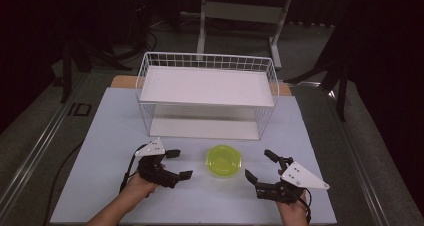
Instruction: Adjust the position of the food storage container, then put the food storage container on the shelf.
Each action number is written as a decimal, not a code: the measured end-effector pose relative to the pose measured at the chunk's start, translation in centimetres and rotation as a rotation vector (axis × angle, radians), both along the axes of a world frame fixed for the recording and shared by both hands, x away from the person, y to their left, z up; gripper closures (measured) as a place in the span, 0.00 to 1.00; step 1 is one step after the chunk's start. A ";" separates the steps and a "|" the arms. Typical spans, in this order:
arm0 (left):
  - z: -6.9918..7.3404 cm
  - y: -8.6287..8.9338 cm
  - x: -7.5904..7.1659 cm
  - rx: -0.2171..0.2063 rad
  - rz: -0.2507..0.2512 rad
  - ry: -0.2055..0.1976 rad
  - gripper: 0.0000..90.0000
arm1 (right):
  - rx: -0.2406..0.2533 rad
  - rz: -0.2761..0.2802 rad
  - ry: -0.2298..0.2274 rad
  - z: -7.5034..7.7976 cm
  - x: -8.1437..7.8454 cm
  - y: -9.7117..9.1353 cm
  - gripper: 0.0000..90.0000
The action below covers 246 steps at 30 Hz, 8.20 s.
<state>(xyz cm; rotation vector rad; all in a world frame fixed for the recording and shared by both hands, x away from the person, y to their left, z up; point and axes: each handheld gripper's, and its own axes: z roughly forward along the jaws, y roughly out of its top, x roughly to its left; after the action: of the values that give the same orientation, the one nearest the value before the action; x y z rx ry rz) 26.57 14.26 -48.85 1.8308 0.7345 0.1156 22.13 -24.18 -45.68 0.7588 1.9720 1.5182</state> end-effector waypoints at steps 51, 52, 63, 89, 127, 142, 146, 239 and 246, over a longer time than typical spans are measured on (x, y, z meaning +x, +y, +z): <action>-1.4 -6.1 4.8 0.042 0.030 0.176 0.29 | -0.080 -0.092 0.402 -3.6 6.0 3.4 0.27; -1.5 -6.1 4.9 0.039 0.030 0.180 0.36 | -0.089 -0.100 0.416 -3.9 6.2 3.5 0.27; -2.4 -6.8 5.2 0.063 -0.010 0.269 0.58 | -0.079 -0.109 0.519 -4.2 6.5 3.4 0.55; -1.1 -7.8 1.4 0.108 0.049 0.301 0.80 | -0.021 -0.065 0.614 -3.6 5.3 3.0 0.82; 1.2 -4.3 3.0 0.042 0.204 0.109 0.91 | 0.012 -0.085 0.557 0.3 8.4 6.6 0.88; -0.6 -3.4 6.0 0.077 0.276 0.110 0.90 | -0.002 -0.124 0.571 -1.3 11.7 8.9 0.88; -1.0 -3.4 6.4 0.070 0.279 0.122 0.90 | 0.010 -0.132 0.583 -1.9 12.3 8.9 0.88; -1.7 0.0 0.8 -0.062 0.260 -0.033 0.01 | -0.086 -0.196 0.445 -5.7 15.3 14.5 1.00; -1.6 0.0 0.7 -0.057 0.262 -0.047 0.01 | -0.095 -0.215 0.449 -5.8 16.4 15.0 0.98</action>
<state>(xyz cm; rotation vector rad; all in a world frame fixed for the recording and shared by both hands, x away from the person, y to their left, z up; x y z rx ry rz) 27.30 14.30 -50.42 1.6659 0.9330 0.3043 38.52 -9.20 -51.52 1.3140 2.1690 1.1915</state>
